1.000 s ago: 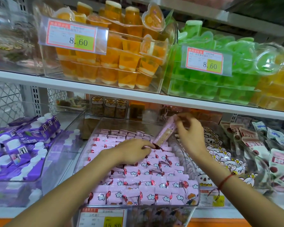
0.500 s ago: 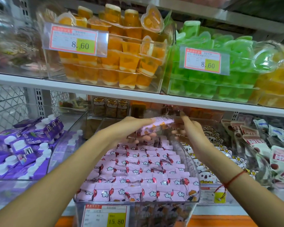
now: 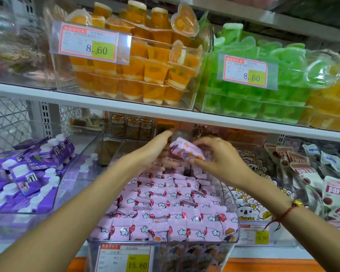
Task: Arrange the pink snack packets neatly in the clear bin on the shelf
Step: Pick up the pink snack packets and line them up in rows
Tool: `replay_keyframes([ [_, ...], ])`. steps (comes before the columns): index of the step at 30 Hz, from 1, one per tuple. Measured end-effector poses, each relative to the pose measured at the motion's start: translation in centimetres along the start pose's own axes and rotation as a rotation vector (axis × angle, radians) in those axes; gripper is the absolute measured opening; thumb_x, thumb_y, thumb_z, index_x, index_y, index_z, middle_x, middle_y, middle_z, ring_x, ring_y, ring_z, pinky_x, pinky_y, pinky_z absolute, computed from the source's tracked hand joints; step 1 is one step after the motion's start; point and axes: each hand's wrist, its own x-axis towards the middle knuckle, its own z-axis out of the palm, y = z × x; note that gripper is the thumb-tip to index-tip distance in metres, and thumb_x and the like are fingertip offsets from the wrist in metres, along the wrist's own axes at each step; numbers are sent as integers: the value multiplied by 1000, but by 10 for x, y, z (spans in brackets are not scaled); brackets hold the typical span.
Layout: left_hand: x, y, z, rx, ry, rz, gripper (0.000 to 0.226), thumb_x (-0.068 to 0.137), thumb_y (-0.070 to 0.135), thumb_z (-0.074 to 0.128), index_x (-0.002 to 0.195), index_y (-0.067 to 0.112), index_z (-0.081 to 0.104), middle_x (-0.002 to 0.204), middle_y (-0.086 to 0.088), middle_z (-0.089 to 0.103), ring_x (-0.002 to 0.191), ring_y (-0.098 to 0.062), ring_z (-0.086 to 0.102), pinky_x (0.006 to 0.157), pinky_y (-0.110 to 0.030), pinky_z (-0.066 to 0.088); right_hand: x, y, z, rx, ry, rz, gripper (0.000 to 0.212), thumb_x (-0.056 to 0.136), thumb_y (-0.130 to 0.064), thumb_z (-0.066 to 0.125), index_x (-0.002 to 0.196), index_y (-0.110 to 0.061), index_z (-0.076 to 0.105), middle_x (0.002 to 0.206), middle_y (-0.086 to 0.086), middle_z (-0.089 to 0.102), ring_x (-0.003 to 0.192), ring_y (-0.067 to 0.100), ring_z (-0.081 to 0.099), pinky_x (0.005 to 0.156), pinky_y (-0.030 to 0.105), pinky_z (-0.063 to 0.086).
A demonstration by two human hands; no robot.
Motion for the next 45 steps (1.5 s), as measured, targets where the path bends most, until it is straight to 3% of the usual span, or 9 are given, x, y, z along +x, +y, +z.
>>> replay_keyframes([
  [4, 6, -19, 10, 499, 109, 278, 34, 99, 25, 41, 131, 18, 51, 126, -1, 59, 113, -18, 55, 98, -35, 42, -1, 12, 3, 230, 62, 229, 32, 83, -33, 70, 102, -12, 55, 93, 0, 68, 82, 15, 63, 72, 31, 51],
  [7, 7, -36, 15, 849, 7, 345, 41, 99, 21, 39, 140, 20, 41, 145, -3, 43, 125, -23, 45, 101, -36, 39, 1, 16, 8, 344, 50, 380, 27, 85, -32, 68, 85, -16, 47, 73, -5, 59, 63, 7, 55, 49, 12, 40],
  [11, 8, -50, 13, 1102, -80, 359, 44, 102, 35, 28, 144, 25, 36, 154, 4, 30, 139, -20, 29, 111, -37, 24, 10, 21, 18, 399, -29, 401, 25, 91, -28, 61, 95, -3, 61, 83, 5, 70, 70, 13, 66, 64, 21, 51],
  [14, 8, -52, 9, 1144, -67, 341, 43, 102, 39, 26, 140, 28, 42, 150, 5, 37, 133, -23, 36, 107, -37, 29, 18, 17, 27, 319, -39, 348, 20, 91, -25, 61, 98, -7, 57, 84, 7, 70, 68, 14, 64, 58, 18, 45],
  [18, 9, -51, 10, 1157, -46, 344, 40, 101, 40, 28, 130, 26, 52, 135, 1, 52, 119, -26, 46, 96, -37, 37, 23, 14, 37, 199, -146, 197, 56, 84, -16, 70, 127, -17, 33, 90, 7, 65, 75, 22, 64, 66, 35, 54],
  [22, 8, -51, 10, 1138, -48, 351, 39, 101, 39, 30, 127, 23, 54, 131, -3, 54, 113, -26, 47, 90, -36, 35, 31, 20, 29, -75, -121, 55, 56, 74, -26, 78, 119, -14, 48, 97, -2, 42, 80, 15, 46, 65, 25, 33],
  [27, 6, -50, 11, 1117, -50, 351, 37, 101, 37, 31, 122, 18, 55, 131, -6, 53, 112, -28, 47, 91, -37, 35, 33, 23, 27, -187, -148, -12, 41, 77, -27, 76, 106, -14, 50, 97, 0, 48, 85, 17, 50, 67, 27, 36],
  [37, 9, -53, 13, 1107, -42, 336, 40, 101, 38, 30, 135, 25, 46, 138, 1, 47, 123, -24, 41, 99, -37, 34, 28, 22, 37, -226, -635, -6, 33, 91, -15, 51, 121, -24, 64, 126, -6, 62, 114, 18, 58, 93, 25, 41],
  [45, 11, -44, 14, 1086, -28, 321, 41, 96, 34, 42, 136, 24, 44, 138, 1, 48, 123, -21, 43, 98, -33, 35, 10, 40, 5, -185, -257, 81, 28, 89, -17, 54, 112, -26, 68, 110, -5, 70, 101, 20, 64, 81, 30, 51],
])
